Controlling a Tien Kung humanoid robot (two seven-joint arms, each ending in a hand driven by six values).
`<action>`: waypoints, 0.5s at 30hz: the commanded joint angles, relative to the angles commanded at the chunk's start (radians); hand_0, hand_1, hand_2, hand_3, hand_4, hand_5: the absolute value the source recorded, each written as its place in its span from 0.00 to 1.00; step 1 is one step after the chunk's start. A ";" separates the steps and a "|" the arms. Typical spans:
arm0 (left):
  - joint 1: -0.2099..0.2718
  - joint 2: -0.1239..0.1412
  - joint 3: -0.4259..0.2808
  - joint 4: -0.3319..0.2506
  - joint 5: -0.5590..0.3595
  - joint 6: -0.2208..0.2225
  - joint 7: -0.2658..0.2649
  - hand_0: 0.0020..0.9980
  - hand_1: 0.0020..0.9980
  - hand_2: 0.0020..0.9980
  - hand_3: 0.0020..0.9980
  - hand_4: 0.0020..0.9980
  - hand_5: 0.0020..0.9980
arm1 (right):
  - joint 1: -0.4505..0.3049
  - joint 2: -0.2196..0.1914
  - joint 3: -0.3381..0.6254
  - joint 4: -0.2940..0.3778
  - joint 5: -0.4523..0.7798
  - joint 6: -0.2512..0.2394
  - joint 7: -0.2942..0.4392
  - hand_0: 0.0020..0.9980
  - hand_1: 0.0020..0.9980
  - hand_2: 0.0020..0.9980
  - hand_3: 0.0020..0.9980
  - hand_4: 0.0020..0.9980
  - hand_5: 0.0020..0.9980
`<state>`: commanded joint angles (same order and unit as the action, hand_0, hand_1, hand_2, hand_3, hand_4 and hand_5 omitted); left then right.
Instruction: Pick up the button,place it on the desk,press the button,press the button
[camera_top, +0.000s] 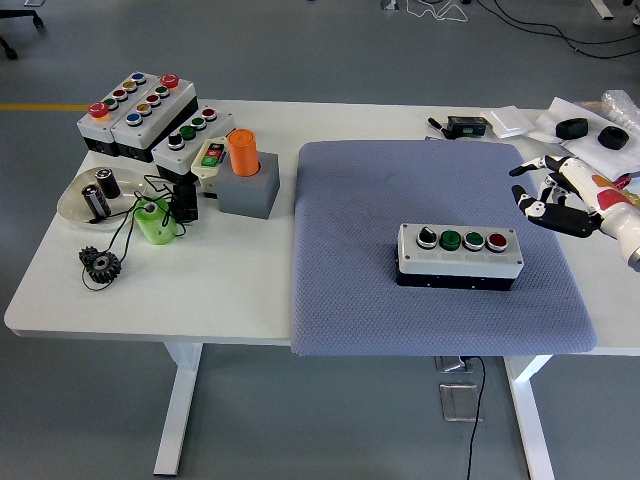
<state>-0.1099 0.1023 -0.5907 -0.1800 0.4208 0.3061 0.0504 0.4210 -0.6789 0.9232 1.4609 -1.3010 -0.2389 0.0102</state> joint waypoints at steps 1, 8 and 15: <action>-0.001 0.000 -0.001 0.000 0.001 0.000 0.000 0.65 0.70 0.70 0.50 0.31 1.00 | -0.009 0.004 0.009 -0.002 0.045 0.003 0.023 0.81 0.78 0.87 0.89 0.60 0.50; -0.003 0.000 0.002 0.000 -0.002 -0.001 0.000 0.64 0.70 0.70 0.50 0.31 1.00 | -0.037 0.009 0.056 -0.010 0.338 0.030 0.107 0.83 0.79 0.88 0.89 0.61 0.54; -0.004 0.001 0.002 0.000 -0.001 -0.002 0.000 0.64 0.70 0.70 0.50 0.31 1.00 | -0.069 0.016 0.113 -0.026 0.628 0.036 0.150 0.85 0.80 0.87 0.87 0.60 0.53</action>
<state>-0.1142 0.1036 -0.5890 -0.1800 0.4197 0.3045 0.0504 0.3517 -0.6629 1.0364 1.4346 -0.6726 -0.2030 0.1605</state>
